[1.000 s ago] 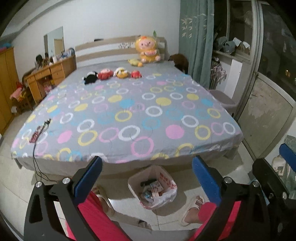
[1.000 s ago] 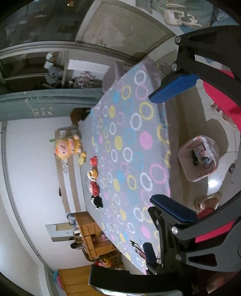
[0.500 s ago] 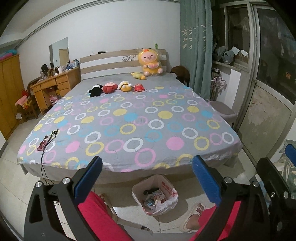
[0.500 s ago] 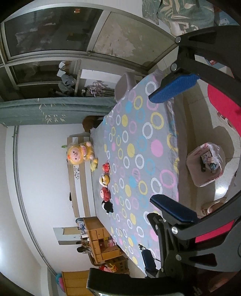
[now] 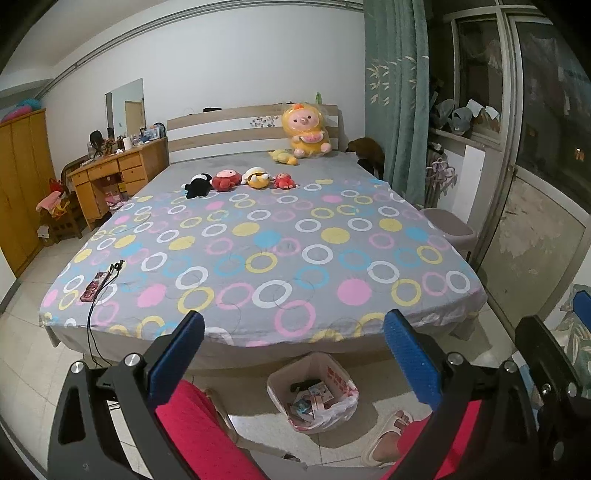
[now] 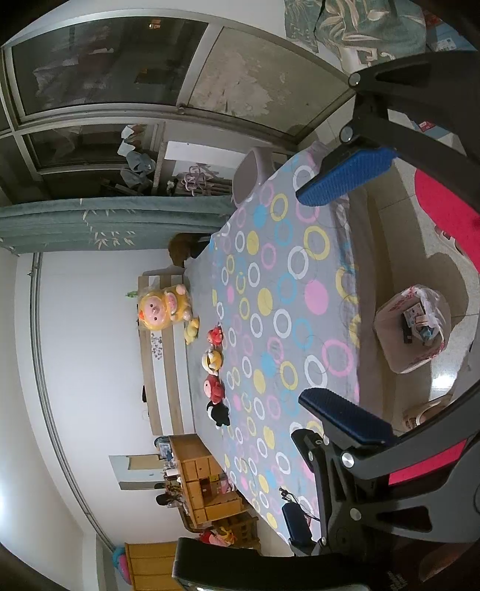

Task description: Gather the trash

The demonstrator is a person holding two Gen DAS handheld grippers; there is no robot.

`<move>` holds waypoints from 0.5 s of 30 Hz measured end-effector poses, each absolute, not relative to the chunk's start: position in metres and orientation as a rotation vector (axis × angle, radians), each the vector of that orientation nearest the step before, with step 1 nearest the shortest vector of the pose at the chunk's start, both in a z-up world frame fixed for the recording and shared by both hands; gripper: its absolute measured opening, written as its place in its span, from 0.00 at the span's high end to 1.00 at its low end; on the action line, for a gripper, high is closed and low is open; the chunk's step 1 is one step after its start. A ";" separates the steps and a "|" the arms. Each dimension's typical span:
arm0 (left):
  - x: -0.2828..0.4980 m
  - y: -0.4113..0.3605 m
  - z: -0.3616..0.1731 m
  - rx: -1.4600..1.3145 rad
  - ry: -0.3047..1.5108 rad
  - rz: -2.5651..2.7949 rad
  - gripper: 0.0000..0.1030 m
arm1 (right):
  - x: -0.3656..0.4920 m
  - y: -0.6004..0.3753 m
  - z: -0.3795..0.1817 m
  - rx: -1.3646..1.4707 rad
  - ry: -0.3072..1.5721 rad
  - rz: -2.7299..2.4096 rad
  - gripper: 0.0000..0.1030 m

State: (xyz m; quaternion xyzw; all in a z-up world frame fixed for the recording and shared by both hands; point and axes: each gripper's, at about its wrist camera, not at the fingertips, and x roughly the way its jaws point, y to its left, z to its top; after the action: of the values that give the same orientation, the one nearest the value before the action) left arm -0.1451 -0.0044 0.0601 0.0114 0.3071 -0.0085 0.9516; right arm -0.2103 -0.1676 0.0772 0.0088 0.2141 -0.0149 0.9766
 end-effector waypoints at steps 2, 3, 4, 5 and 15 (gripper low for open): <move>-0.145 -0.006 0.061 0.031 0.626 -0.011 0.08 | -0.210 -0.167 0.078 0.015 0.433 -0.033 0.06; -0.145 -0.007 0.061 0.032 0.626 -0.009 0.08 | -0.210 -0.167 0.078 0.015 0.433 -0.034 0.06; -0.145 -0.007 0.062 0.031 0.625 -0.007 0.08 | -0.211 -0.167 0.079 0.015 0.433 -0.034 0.06; -0.145 -0.007 0.062 0.031 0.626 -0.009 0.08 | -0.211 -0.167 0.079 0.015 0.432 -0.034 0.06; -0.148 -0.006 0.064 0.030 0.615 0.004 0.08 | -0.212 -0.164 0.084 0.014 0.427 -0.039 0.06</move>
State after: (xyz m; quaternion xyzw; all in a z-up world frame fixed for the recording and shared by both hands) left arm -0.1476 -0.0061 0.0644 0.0146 0.3026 0.0019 0.9530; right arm -0.2117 -0.1641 0.0842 0.0071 0.2119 -0.0195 0.9771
